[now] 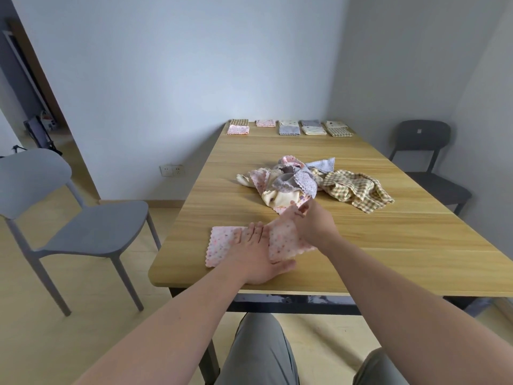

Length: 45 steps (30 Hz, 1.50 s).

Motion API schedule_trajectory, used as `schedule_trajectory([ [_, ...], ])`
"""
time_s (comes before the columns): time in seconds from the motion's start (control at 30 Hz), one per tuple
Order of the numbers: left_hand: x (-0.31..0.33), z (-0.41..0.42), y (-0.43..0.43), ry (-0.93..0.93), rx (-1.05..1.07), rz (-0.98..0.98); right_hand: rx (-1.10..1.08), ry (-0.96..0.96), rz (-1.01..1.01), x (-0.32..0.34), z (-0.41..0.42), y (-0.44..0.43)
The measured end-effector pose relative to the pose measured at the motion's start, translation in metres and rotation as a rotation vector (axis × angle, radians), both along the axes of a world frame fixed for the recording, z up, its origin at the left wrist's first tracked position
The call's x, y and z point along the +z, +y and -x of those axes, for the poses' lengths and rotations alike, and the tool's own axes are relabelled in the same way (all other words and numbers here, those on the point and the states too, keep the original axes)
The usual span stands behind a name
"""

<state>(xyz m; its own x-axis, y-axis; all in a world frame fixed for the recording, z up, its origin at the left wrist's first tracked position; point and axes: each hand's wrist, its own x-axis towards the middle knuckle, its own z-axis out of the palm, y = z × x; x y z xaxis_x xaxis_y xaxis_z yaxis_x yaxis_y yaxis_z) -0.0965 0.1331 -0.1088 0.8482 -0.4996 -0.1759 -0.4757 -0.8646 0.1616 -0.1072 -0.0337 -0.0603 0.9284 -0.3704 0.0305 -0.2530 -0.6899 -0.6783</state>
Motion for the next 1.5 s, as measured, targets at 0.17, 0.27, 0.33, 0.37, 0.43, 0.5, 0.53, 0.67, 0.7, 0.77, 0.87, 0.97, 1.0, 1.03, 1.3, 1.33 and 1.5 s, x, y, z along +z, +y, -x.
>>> schedule_trajectory([
  [0.17, 0.003, 0.011, -0.017, 0.042, -0.036, -0.017, 0.070, -0.136, -0.013, 0.024, 0.006, 0.009],
  [0.27, 0.002, 0.019, -0.032, 0.055, -0.065, 0.009, 0.135, -0.196, 0.038, 0.034, 0.013, 0.014],
  [0.33, 0.001, 0.024, -0.044, 0.059, -0.076, 0.014, 0.170, -0.205, 0.079, 0.038, 0.016, 0.016],
  [0.37, 0.000, 0.026, -0.049, 0.066, -0.079, 0.018, 0.183, -0.198, 0.097, 0.038, 0.018, 0.017],
  [0.43, 0.001, 0.030, -0.057, 0.079, -0.088, 0.044, 0.187, -0.177, 0.118, 0.036, 0.020, 0.016],
  [0.5, 0.003, 0.027, -0.057, 0.125, -0.109, 0.116, 0.164, -0.170, 0.110, 0.033, 0.021, 0.012],
  [0.53, 0.007, 0.023, -0.054, 0.155, -0.122, 0.163, 0.150, -0.169, 0.103, 0.033, 0.022, 0.009],
  [0.67, 0.035, 0.003, -0.018, 0.205, -0.090, 0.324, 0.129, -0.148, 0.091, 0.030, 0.025, 0.003],
  [0.7, 0.038, -0.003, -0.004, 0.224, -0.028, 0.410, 0.127, -0.140, 0.086, 0.029, 0.025, 0.004],
  [0.77, 0.034, -0.016, 0.025, 0.135, 0.098, 0.518, 0.129, -0.131, 0.072, 0.027, 0.024, 0.012],
  [0.87, 0.013, -0.021, 0.058, -0.071, 0.255, 0.590, 0.170, -0.123, 0.029, 0.020, 0.021, 0.034],
  [0.97, -0.003, -0.019, 0.069, -0.084, 0.315, 0.702, 0.203, -0.079, -0.010, 0.010, 0.018, 0.059],
  [1.0, -0.006, -0.018, 0.070, -0.086, 0.317, 0.723, 0.208, -0.060, -0.020, 0.007, 0.017, 0.066],
  [1.03, -0.006, -0.018, 0.070, -0.082, 0.314, 0.734, 0.212, -0.042, -0.027, 0.004, 0.016, 0.071],
  [1.3, -0.009, -0.021, 0.071, -0.069, 0.243, 0.709, 0.195, 0.002, 0.029, -0.009, 0.011, 0.093],
  [1.33, -0.009, -0.021, 0.071, -0.069, 0.237, 0.712, 0.195, 0.007, 0.035, -0.009, 0.011, 0.094],
  [1.5, -0.010, -0.021, 0.071, -0.094, 0.218, 0.709, 0.211, 0.015, 0.056, -0.011, 0.011, 0.097],
])
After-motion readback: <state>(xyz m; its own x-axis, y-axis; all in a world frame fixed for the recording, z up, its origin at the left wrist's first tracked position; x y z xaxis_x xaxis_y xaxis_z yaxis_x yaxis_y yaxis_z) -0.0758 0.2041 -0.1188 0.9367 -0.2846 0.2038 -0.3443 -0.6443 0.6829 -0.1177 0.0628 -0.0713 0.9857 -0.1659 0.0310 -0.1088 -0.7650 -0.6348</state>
